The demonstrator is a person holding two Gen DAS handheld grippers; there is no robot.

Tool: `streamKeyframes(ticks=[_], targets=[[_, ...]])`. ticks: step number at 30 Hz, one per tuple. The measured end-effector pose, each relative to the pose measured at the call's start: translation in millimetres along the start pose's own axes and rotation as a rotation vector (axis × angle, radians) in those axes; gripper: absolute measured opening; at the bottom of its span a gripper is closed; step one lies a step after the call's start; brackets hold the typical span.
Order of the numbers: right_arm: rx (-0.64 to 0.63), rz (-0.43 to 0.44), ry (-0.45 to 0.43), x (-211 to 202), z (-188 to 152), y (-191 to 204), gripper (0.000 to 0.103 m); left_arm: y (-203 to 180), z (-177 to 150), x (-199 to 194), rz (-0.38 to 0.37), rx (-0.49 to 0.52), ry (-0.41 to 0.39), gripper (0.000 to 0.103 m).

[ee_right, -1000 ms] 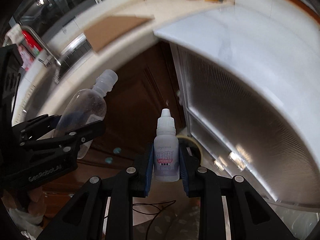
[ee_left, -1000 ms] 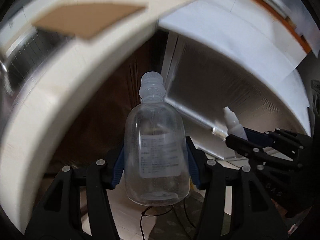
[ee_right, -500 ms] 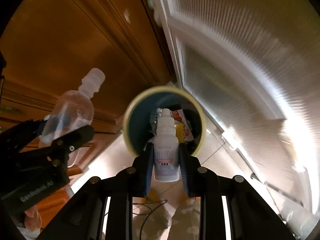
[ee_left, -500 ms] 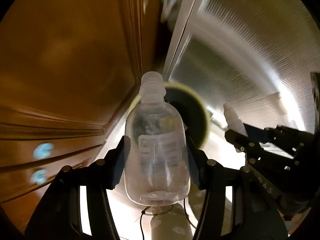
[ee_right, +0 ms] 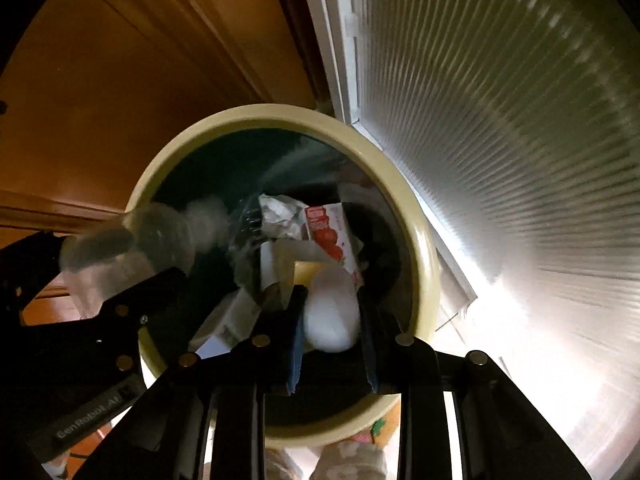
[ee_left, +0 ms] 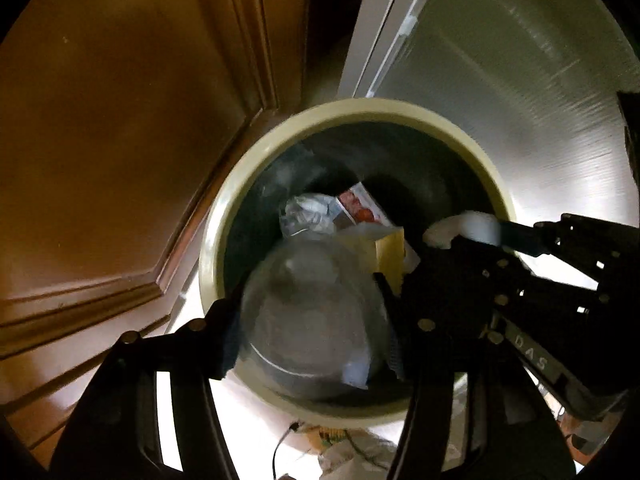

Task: Collect trash
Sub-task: 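Open both tools to drop the two bottles into the bin, then raise both tools back toward the counter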

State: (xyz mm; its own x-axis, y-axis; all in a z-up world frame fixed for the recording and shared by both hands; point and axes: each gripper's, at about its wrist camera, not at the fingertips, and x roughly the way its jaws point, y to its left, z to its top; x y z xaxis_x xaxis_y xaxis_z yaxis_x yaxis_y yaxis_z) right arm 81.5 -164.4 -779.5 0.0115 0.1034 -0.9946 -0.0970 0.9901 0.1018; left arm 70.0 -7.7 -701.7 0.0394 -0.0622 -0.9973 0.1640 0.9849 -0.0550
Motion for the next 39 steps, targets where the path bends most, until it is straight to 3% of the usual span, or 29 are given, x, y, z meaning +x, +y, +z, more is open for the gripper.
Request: streamKeyframes(ticks=[2, 5, 14, 23, 27, 39], targets=[[0.006, -0.003, -0.023, 5.8, 9.6, -2.3, 0.041, -10.2, 12.4, 1.6, 0.01, 0.002, -0.012, 0.076], [0.019, -0.009, -0.047, 1.1, 7.3, -8.5, 0.041, -5.9, 11.6, -1.6, 0.028, 0.009, -0.032, 0.091], [0.016, -0.039, -0.096, -24.4, -11.0, -6.9, 0.042, -9.7, -3.0, -40.6, 0.064, 0.053, -0.098, 0.095], [0.044, -0.037, -0.108, -74.3, -33.0, 3.1, 0.042, -11.1, -23.8, -106.9, 0.059, 0.021, -0.122, 0.098], [0.042, -0.038, -0.115, -112.6, -40.6, 10.7, 0.042, -12.3, -28.7, -142.1, 0.052, 0.005, -0.136, 0.098], [0.075, -0.015, -0.179, -279.1, -58.7, 42.0, 0.042, -16.4, -35.8, -304.7, 0.019, -0.012, -0.206, 0.098]])
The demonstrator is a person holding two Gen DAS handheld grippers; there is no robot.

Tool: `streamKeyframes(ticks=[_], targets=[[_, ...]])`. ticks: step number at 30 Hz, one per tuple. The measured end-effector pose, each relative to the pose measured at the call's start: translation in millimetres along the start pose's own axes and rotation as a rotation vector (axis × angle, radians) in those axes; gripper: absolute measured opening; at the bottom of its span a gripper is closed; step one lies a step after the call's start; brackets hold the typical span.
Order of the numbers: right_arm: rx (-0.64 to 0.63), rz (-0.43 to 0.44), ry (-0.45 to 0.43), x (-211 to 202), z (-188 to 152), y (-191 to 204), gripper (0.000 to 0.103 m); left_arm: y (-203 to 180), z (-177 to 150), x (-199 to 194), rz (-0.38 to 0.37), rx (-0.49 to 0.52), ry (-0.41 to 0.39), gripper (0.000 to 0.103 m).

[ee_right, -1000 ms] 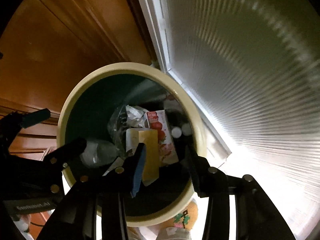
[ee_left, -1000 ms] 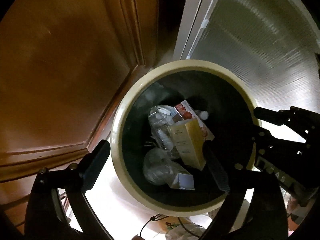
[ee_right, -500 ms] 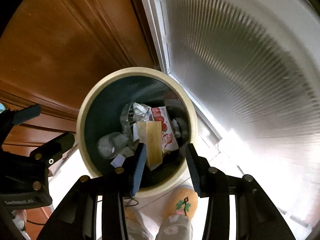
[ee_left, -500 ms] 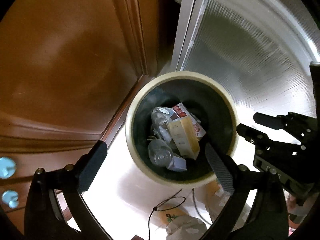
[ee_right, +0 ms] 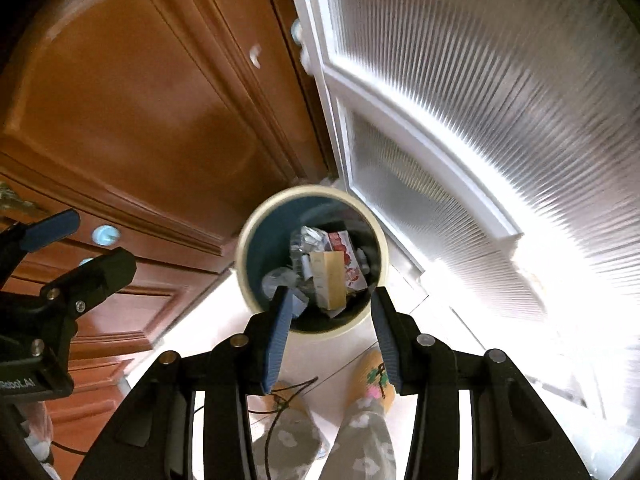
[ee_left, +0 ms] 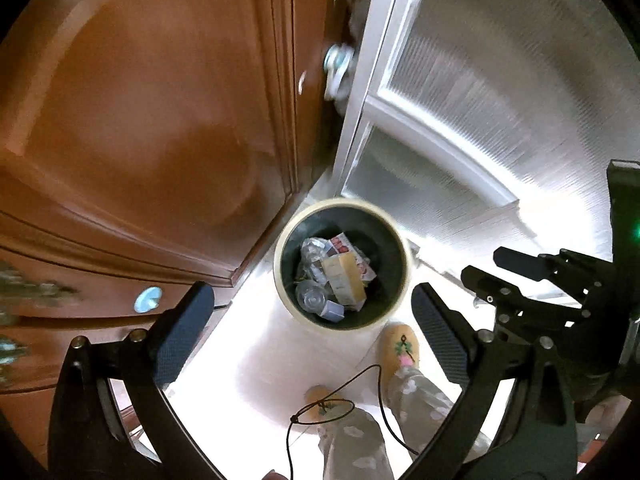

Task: Collect trash
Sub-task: 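Raise both tools back toward the counter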

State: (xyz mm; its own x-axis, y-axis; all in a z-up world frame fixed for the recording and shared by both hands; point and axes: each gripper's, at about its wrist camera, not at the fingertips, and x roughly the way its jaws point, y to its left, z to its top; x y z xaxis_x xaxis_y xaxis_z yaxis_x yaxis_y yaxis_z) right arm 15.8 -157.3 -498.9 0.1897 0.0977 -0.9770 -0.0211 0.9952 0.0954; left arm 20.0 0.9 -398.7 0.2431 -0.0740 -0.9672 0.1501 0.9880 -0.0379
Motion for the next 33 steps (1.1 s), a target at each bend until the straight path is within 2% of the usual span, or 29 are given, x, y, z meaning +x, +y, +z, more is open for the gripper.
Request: streamKeyframes(ticks=[6, 12, 16, 21, 26, 30, 33], targets=[[0.026, 0.002, -0.039, -83.4, 6.2, 14.5, 0.042, -4.9, 5.2, -75.1, -0.039, 0.004, -0.018, 0.098], [0.046, 0.0, -0.103, -170.5, 12.1, 28.6, 0.042, -13.6, 6.9, -148.2, -0.085, 0.02, -0.072, 0.098], [0.055, 0.008, -0.168, -230.2, 19.7, 39.4, 0.042, -16.2, 16.1, -203.5, -0.095, 0.052, -0.138, 0.098], [0.048, -0.004, -0.294, -308.9, 36.5, 48.1, 0.042, -13.8, 35.8, -278.1, -0.089, 0.1, -0.267, 0.098], [0.078, 0.003, -0.408, -381.1, 57.6, 47.1, 0.042, -4.5, 59.5, -340.4, -0.092, 0.106, -0.383, 0.098], [0.096, -0.003, -0.473, -438.0, 80.0, 42.4, 0.042, 0.5, 85.8, -384.6, -0.104, 0.109, -0.448, 0.098], [0.097, 0.004, -0.511, -481.0, 100.9, 42.5, 0.053, 0.8, 108.8, -416.2, -0.11, 0.123, -0.498, 0.098]])
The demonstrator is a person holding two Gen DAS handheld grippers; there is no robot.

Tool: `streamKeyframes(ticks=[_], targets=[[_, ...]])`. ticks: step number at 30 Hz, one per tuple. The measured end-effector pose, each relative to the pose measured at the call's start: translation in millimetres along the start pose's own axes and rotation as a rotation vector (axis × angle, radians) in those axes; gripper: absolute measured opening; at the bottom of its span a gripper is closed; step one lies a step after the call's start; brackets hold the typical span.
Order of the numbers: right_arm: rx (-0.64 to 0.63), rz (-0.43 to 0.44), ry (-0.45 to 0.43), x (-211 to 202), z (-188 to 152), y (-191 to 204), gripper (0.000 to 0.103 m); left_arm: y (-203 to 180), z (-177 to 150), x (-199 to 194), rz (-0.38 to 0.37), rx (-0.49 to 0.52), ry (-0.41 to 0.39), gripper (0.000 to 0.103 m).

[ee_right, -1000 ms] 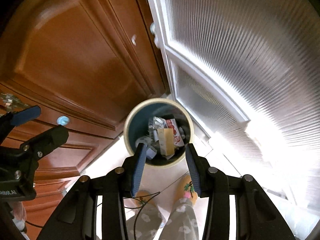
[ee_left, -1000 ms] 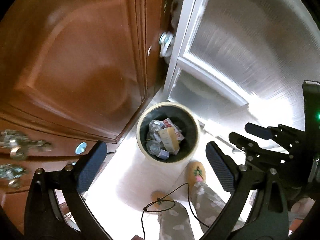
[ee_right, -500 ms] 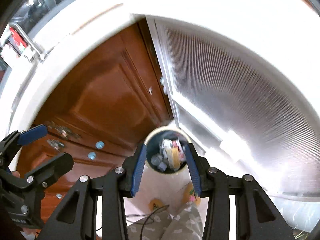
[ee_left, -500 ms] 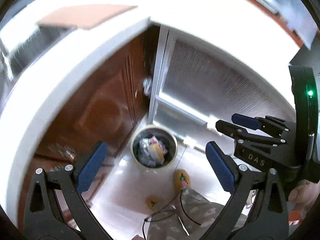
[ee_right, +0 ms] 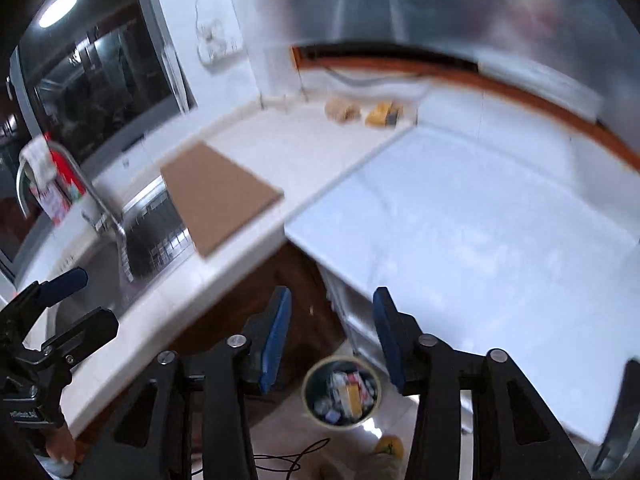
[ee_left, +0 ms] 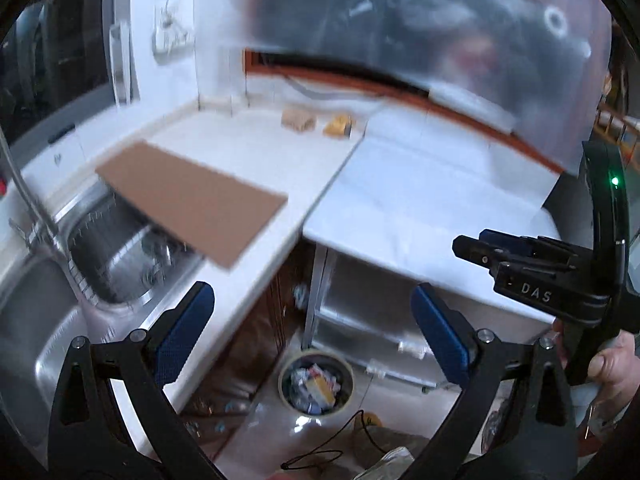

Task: Collect trash
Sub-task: 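Raise both tools back toward the counter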

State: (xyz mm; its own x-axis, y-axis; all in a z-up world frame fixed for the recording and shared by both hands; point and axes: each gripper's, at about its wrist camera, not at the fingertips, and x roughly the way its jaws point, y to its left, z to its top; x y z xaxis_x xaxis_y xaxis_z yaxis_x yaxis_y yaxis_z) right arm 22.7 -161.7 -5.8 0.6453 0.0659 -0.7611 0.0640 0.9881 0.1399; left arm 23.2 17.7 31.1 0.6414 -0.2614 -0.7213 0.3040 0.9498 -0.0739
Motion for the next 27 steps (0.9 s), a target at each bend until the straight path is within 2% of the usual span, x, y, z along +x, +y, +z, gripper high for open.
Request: streamKeyframes(ticks=[2, 7, 13, 16, 19, 23, 27], targets=[[0.008, 0.013, -0.019, -12.7, 28.5, -1.6, 0.066, -1.2, 22.8, -7.2, 0.017, 0.025, -0.028, 0.098], [0.052, 0.066, -0.035, -30.5, 108.8, -24.3, 0.067, -2.0, 88.9, -14.4, 0.052, 0.074, -0.073, 0.098], [0.093, 0.092, -0.049, -1.9, 205.8, -65.4, 0.071, 12.2, 168.4, 26.2, 0.073, 0.043, -0.078, 0.098], [0.093, 0.084, -0.054, 34.8, 244.4, -85.2, 0.073, 25.6, 210.6, 70.7, 0.114, 0.029, -0.067, 0.098], [0.109, 0.076, -0.04, 87.7, 275.2, -107.9, 0.073, 41.3, 247.2, 124.9, 0.123, 0.024, -0.032, 0.098], [0.128, 0.056, -0.008, 165.2, 303.2, -133.4, 0.073, 50.9, 289.6, 215.0, 0.118, 0.02, 0.02, 0.098], [0.148, 0.042, 0.006, 230.4, 315.4, -152.3, 0.073, 54.6, 311.9, 298.2, 0.109, 0.011, 0.061, 0.098]])
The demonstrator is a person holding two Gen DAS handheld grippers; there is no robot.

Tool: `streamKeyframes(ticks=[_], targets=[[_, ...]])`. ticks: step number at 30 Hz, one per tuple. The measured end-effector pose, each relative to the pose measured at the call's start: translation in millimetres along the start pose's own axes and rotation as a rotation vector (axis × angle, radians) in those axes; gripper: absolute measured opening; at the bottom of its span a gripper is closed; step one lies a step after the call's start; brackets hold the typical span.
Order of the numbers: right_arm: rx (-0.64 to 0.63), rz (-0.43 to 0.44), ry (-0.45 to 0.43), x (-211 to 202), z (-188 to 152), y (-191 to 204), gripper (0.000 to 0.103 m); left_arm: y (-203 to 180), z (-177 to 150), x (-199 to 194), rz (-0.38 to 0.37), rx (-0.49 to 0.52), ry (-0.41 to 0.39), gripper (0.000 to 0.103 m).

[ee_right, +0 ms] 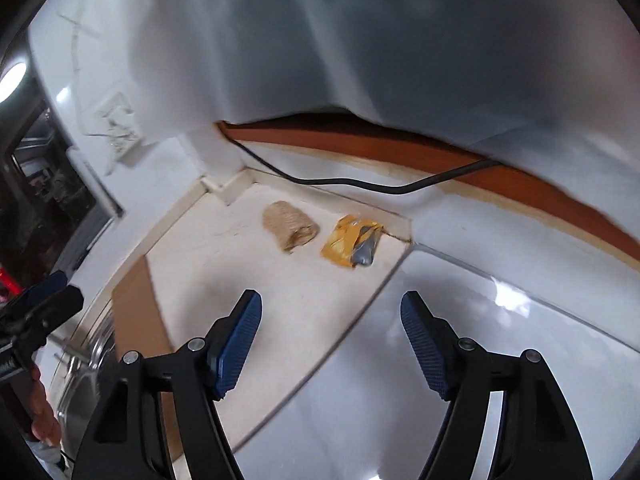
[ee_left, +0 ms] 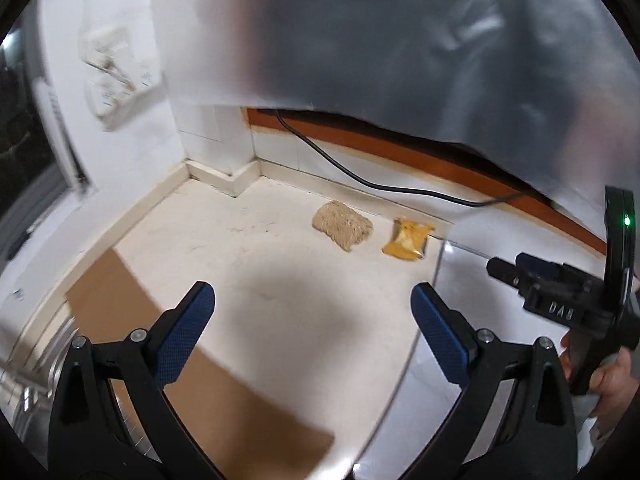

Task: Collect trash
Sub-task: 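Grasp the beige loofah sponge with the left tool while the right tool grasps the yellow wrapper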

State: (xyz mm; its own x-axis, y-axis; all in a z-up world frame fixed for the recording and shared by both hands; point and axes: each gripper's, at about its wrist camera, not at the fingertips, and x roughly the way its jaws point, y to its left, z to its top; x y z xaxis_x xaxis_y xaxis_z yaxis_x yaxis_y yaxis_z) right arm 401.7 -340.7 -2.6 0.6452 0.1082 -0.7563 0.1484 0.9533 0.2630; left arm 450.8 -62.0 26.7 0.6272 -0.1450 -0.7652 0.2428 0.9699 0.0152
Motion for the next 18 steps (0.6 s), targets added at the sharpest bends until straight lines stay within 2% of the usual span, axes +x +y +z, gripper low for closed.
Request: streamKeyframes(ticks=[6, 12, 18], targets=[[0.008, -0.028, 0.015, 91.3, 15.5, -14.9, 0.073, -9.4, 27.9, 114.8, -0.034, -0.014, 0.069, 0.097], [-0.002, -0.04, 0.032, 147.8, 20.8, -16.0, 0.073, -18.7, 37.5, 189.3, -0.042, -0.038, 0.106, 0.097], [0.017, -0.08, 0.045, 187.2, 25.8, -18.1, 0.073, -13.8, 43.1, 252.1, -0.081, -0.131, 0.165, 0.097]])
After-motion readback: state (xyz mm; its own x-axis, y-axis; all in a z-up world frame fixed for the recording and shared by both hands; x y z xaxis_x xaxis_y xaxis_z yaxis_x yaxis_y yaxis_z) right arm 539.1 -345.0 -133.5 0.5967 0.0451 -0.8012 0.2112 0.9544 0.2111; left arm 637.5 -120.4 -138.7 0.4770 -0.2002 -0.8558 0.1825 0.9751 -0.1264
